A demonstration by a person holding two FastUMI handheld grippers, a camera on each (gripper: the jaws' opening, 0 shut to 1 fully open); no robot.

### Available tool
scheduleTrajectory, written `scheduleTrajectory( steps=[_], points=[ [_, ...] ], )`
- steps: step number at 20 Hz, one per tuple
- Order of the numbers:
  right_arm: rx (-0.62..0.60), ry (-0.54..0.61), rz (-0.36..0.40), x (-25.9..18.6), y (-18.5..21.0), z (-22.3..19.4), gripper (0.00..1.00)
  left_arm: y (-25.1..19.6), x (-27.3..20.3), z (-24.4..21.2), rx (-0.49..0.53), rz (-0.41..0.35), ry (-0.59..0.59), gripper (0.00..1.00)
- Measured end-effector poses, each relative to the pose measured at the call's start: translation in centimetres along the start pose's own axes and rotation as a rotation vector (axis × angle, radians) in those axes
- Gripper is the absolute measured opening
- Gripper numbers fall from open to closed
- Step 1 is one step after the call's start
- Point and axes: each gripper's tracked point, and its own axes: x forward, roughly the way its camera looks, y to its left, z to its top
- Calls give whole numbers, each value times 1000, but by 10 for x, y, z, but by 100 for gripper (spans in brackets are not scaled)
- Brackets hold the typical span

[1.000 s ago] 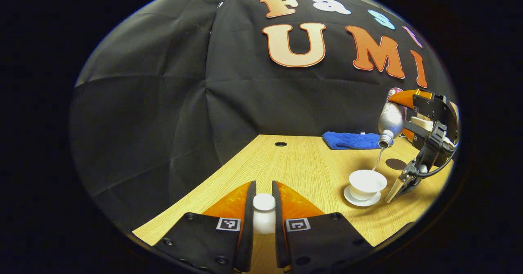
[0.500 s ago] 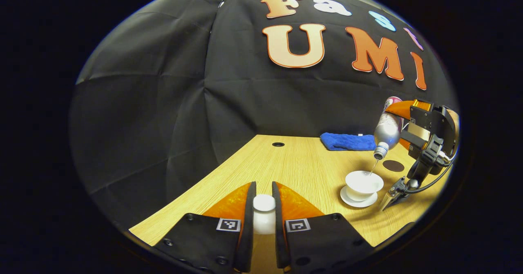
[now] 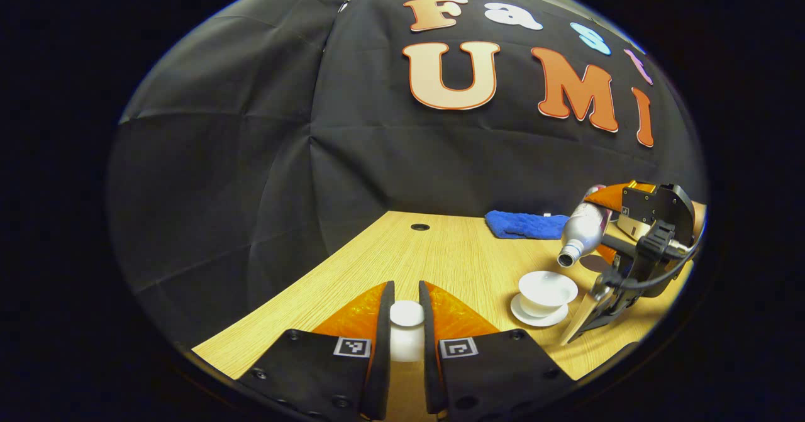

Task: Open the teacup lid with one hand, grasp the water bottle and pour water into the teacup with the other hand; after pouring, place the water bottle on the coaster and then close the teacup lid.

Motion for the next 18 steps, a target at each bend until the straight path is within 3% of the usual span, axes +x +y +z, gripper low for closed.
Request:
scheduleTrajectory(
  steps=[3,8,12,18],
  points=[
    [260,11,120,-1,16,-7,78,-11,2,7,15,-12,-8,26],
    [562,64,176,-11,15,-31,78,-43,7,25,32,-63,-35,26],
    [843,98,260,9,20,-65,78,-75,13,32,43,-110,-47,26],
    [1191,162,300,35,54,-92,78,-118,25,33,51,-173,-44,26]
  ],
)
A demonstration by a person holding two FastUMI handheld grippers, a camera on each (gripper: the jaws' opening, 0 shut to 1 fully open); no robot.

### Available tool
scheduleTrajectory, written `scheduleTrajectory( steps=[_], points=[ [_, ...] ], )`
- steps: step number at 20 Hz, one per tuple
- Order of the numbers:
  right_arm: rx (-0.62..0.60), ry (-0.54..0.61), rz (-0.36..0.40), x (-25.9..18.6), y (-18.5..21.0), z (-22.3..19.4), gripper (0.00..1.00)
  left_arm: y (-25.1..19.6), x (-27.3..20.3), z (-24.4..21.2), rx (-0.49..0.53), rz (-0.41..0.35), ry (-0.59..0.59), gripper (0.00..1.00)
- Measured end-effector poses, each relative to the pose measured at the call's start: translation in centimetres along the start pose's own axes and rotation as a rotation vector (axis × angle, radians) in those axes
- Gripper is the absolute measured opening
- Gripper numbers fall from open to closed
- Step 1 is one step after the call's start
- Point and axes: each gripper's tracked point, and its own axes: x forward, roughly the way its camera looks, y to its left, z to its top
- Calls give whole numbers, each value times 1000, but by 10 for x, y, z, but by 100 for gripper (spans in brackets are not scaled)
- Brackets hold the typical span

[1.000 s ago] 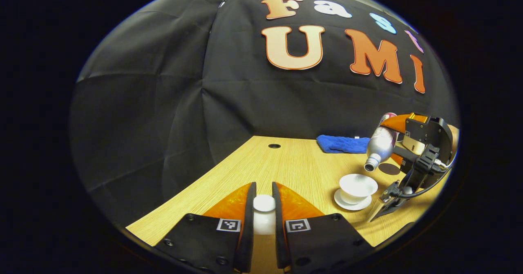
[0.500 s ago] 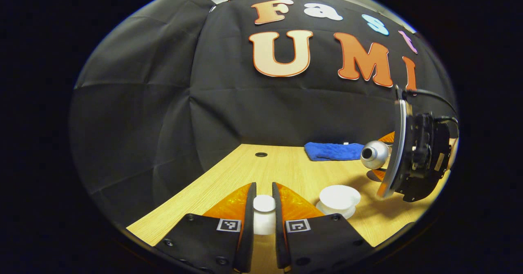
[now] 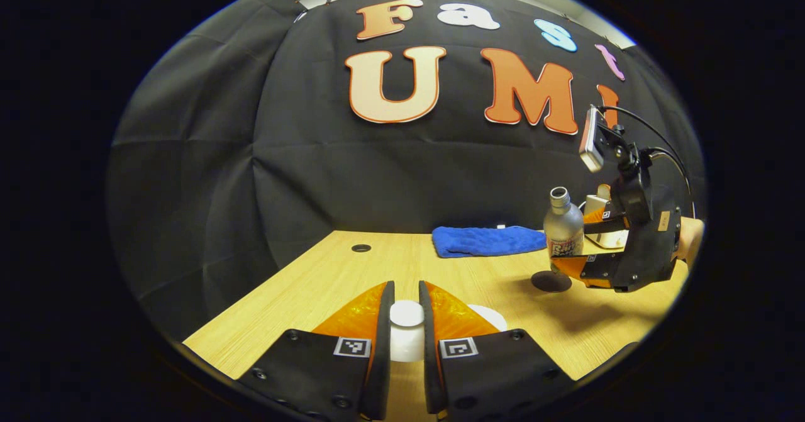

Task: Open the teacup lid with one hand, grasp the water bottle and pour water into the teacup with the other hand; after pouring, place the water bottle on the coaster and then close the teacup lid.

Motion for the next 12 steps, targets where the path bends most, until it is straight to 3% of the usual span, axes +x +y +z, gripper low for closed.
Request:
scheduleTrajectory(
  steps=[4,9,12],
  points=[
    [198,21,30,13,-1,-18,78,-23,12,-4,0,-35,17,23],
    [361,52,43,16,4,-23,78,-46,28,-14,-4,-66,51,29],
    [479,54,64,13,5,-22,78,-55,36,-23,-3,-71,78,26]
  ],
)
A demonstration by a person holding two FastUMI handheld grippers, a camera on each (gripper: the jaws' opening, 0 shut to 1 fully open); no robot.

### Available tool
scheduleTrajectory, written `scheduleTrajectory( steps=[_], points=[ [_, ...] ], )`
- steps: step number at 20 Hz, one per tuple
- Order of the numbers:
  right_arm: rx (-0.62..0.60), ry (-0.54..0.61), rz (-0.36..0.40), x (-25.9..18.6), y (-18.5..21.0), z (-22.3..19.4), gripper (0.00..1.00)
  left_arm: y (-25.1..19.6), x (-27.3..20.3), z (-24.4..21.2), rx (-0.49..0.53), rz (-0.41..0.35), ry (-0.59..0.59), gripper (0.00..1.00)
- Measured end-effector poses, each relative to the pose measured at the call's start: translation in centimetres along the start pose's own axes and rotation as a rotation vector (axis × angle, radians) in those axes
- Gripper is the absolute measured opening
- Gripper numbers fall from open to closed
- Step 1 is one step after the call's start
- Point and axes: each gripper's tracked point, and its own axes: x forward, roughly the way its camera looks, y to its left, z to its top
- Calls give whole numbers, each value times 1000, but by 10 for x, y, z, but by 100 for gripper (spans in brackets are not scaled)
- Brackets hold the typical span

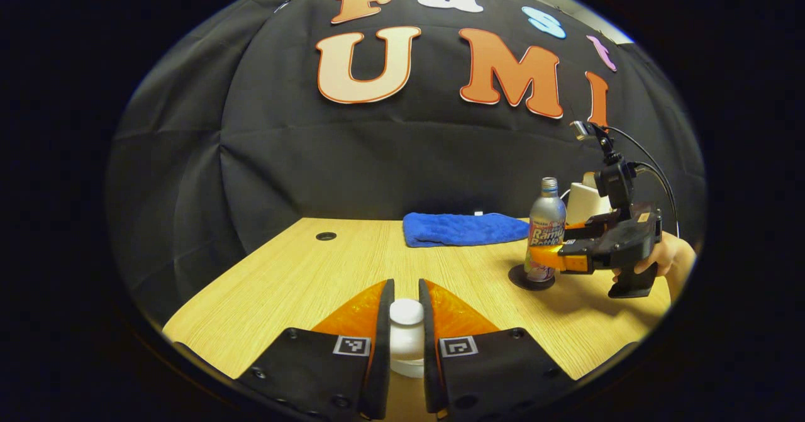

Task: Open the teacup lid with one hand, grasp the water bottle and pour water into the teacup with the other hand; after pouring, place the water bottle on the coaster and then close the teacup lid.

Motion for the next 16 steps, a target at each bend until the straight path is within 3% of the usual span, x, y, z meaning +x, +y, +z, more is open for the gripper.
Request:
scheduleTrajectory(
  steps=[6,7,13,14,16],
  points=[
    [55,3,30,4,3,-5,80,-25,14,-18,37,-25,53,26],
    [60,21,22,4,2,-9,77,-25,15,-22,40,-20,59,26],
    [56,43,22,3,2,-21,82,-13,19,-28,36,26,66,26],
    [50,39,22,3,2,-20,82,-14,19,-29,36,26,71,29],
    [36,49,27,3,4,-24,82,-13,20,-31,26,22,73,26]
  ],
)
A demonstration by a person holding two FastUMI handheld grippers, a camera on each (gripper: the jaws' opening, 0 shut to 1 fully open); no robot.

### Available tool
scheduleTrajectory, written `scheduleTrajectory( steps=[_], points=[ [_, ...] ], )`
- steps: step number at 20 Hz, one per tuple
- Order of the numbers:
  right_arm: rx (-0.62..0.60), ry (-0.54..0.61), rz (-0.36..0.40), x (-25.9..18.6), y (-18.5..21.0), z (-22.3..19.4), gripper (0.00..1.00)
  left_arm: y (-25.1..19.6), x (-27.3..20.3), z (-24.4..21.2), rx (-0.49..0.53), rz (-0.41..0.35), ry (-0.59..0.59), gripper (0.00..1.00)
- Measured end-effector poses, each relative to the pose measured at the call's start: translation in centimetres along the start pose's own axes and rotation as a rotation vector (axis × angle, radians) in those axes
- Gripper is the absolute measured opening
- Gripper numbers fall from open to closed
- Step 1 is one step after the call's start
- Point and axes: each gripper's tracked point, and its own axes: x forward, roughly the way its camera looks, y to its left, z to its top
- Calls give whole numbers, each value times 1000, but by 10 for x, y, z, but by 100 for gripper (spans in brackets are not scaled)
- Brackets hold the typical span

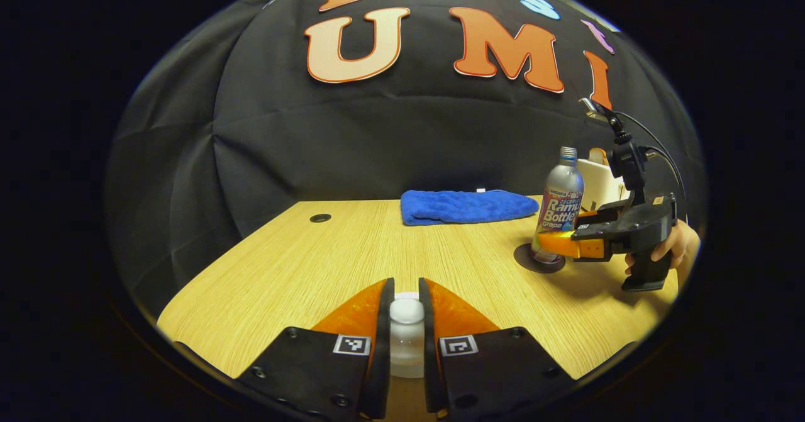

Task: Open the teacup lid with one hand, grasp the water bottle and pour water into the teacup with the other hand; after pouring, place the water bottle on the coaster and then close the teacup lid.

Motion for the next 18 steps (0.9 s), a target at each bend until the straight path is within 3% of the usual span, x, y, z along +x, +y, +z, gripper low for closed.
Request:
scheduleTrajectory(
  steps=[6,10,13,14,16,18],
  points=[
    [-92,27,-29,2,-4,-11,85,1,-2,-2,8,8,2,24],
    [-98,26,-23,-4,-1,-11,89,-1,-4,0,2,10,-6,34],
    [-92,18,-42,-12,-5,-10,96,-1,-6,3,5,16,-14,36],
    [-88,16,-50,-17,-7,-10,99,-3,-7,7,3,16,-26,39],
    [-80,1,-61,-30,-11,-8,100,-1,-14,18,-5,20,-60,59],
    [-69,-25,-69,-44,-13,-4,100,0,-20,29,-1,32,-88,67]
  ],
)
